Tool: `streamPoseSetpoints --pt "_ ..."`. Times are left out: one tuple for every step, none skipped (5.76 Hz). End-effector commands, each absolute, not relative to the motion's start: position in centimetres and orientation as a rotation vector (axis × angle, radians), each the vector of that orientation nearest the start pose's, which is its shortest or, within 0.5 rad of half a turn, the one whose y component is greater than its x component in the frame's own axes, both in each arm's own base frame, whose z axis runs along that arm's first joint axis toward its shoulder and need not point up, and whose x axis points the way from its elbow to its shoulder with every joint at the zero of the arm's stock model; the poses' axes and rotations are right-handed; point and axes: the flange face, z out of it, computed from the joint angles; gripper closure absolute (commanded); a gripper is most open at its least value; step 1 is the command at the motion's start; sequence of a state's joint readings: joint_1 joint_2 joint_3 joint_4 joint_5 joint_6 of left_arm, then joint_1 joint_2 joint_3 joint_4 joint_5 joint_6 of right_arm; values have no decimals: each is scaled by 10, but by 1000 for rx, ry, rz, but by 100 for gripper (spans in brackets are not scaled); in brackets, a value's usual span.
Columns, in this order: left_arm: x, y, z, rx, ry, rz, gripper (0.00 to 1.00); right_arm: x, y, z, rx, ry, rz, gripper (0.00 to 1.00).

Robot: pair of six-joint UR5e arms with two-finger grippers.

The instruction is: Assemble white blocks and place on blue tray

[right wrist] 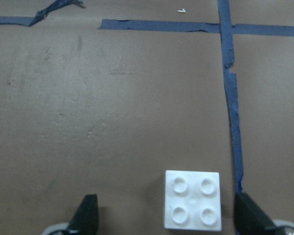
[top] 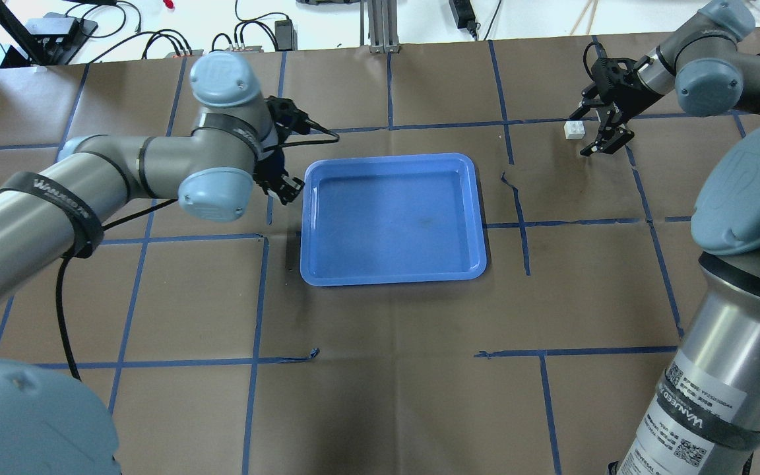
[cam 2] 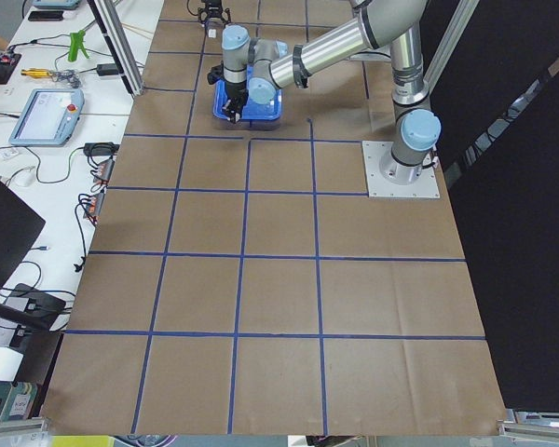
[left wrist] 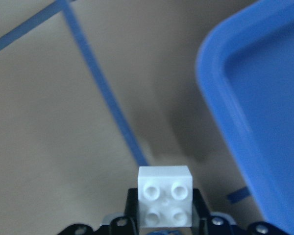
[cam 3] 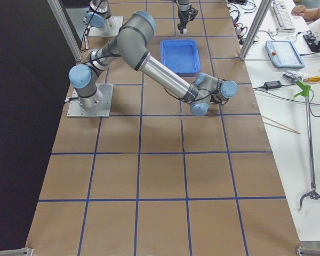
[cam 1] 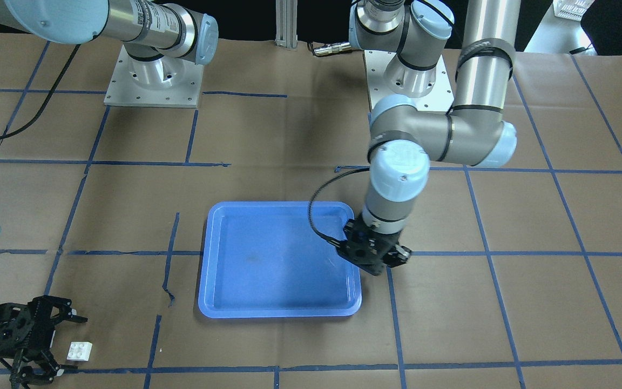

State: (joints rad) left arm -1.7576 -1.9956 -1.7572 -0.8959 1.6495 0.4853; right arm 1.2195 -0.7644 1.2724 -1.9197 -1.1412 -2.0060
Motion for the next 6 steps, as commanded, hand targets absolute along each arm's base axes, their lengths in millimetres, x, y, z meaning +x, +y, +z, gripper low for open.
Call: streamPoseSetpoints --pt "-326 -522 231 1525 2645 -77 97 -88 -750 163 -2027 1927 -483 36" --pt "-333 -522 228 1767 2507 -100 97 -89 -750 164 -2031 1927 -483 50" --pt "-342 -523 209 2065 2357 -123 96 -89 -750 168 -2032 1931 -486 57" --pt "-343 -525 194 2093 2341 -93 95 -90 -753 175 -2054 1939 -499 69" --pt "-342 -525 191 2093 2338 -84 95 -92 -757 184 -2074 1952 -510 73" --pt "-343 -527 173 2098 2343 -44 94 -94 -762 210 -2100 1971 -538 73"
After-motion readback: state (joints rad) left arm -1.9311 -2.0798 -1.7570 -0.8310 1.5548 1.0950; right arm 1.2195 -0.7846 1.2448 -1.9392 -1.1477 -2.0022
